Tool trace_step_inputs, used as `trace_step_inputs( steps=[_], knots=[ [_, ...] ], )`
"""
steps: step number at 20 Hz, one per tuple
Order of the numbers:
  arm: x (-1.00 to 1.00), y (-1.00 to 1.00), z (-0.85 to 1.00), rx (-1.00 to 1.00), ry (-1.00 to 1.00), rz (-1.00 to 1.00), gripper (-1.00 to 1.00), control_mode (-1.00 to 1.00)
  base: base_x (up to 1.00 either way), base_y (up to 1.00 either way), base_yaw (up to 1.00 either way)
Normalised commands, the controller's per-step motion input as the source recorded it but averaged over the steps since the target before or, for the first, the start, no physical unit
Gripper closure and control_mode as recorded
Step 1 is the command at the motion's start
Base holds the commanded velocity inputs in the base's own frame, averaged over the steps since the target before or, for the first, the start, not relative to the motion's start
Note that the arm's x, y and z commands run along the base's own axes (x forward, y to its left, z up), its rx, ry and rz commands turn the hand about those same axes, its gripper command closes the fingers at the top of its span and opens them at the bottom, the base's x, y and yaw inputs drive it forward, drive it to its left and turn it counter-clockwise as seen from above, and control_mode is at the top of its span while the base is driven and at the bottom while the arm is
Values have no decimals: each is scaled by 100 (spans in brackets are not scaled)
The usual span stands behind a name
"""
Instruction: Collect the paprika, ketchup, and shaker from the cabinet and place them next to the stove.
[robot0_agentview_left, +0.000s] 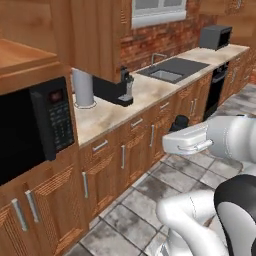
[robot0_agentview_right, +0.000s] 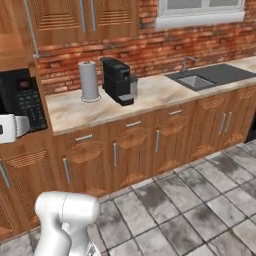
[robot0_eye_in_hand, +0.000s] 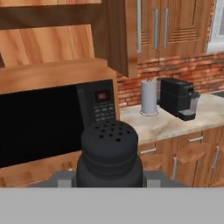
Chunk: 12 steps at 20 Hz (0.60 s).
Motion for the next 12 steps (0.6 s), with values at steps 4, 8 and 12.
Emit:
trace_step_inputs(
  steps=[4,8,12],
  knots=[
    [0,0,0,0,0,0,100,100,0,-56,-56],
    [0,0,0,0,0,0,100,100,4,-50,-56],
    [0,0,0,0,0,0,100,100,20,-40,-55]
  ],
)
